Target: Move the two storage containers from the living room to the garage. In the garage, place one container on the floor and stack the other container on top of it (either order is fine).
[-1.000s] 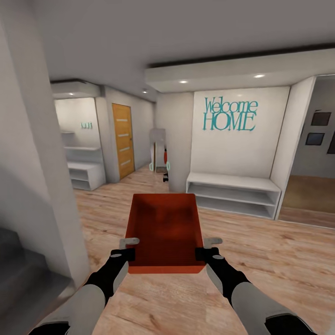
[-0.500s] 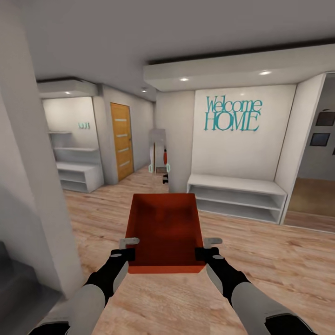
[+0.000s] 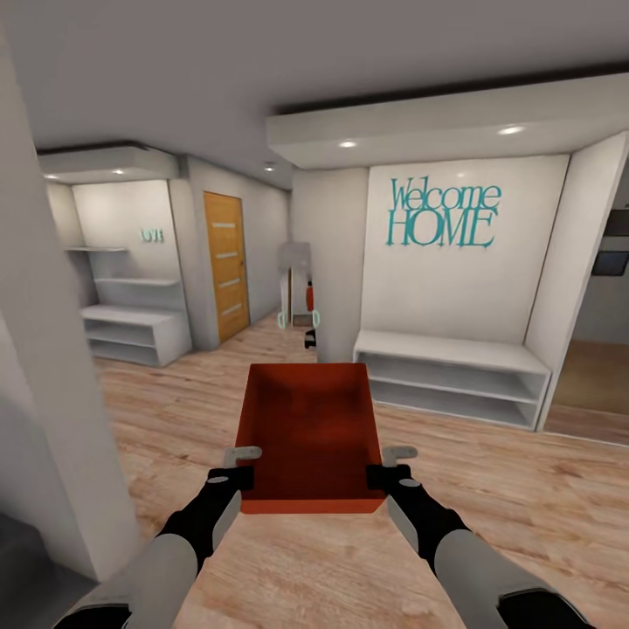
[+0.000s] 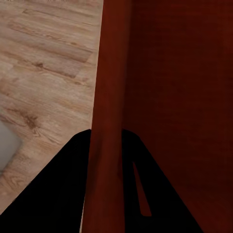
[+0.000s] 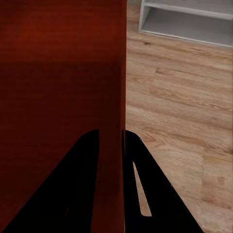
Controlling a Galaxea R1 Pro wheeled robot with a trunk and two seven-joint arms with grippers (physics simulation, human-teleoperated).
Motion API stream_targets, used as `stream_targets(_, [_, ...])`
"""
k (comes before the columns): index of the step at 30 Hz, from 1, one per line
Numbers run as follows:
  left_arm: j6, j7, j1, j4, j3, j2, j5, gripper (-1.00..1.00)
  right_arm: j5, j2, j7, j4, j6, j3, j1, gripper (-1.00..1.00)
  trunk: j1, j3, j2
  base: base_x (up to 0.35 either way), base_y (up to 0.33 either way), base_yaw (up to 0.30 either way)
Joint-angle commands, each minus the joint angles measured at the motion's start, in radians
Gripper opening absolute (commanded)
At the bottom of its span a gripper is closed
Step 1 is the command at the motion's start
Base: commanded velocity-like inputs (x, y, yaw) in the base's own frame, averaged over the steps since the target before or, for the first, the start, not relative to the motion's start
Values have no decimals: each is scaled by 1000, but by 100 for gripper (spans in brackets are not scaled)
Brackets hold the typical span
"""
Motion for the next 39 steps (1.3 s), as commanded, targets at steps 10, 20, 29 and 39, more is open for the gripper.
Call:
stream_targets(10, [8,47,-1,-41,56,-1,26,-100,-26,0,6,-1,6,10,1,-100,1,0,-1,322,0,0])
stream_targets(20, [8,47,-1,-41,56,-1,26,-100,-26,0,6,-1,6,10,1,-100,1,0,-1,322,0,0])
stream_targets(29, [8,47,-1,-41,56,-1,26,-100,-26,0,6,-1,6,9,1,-100,1,0,-1,322,0,137])
stream_targets(39, [8,47,-1,-41,56,-1,26,-100,-26,-2,6,-1,6,8,1,-100,1,0,-1,322,0,217])
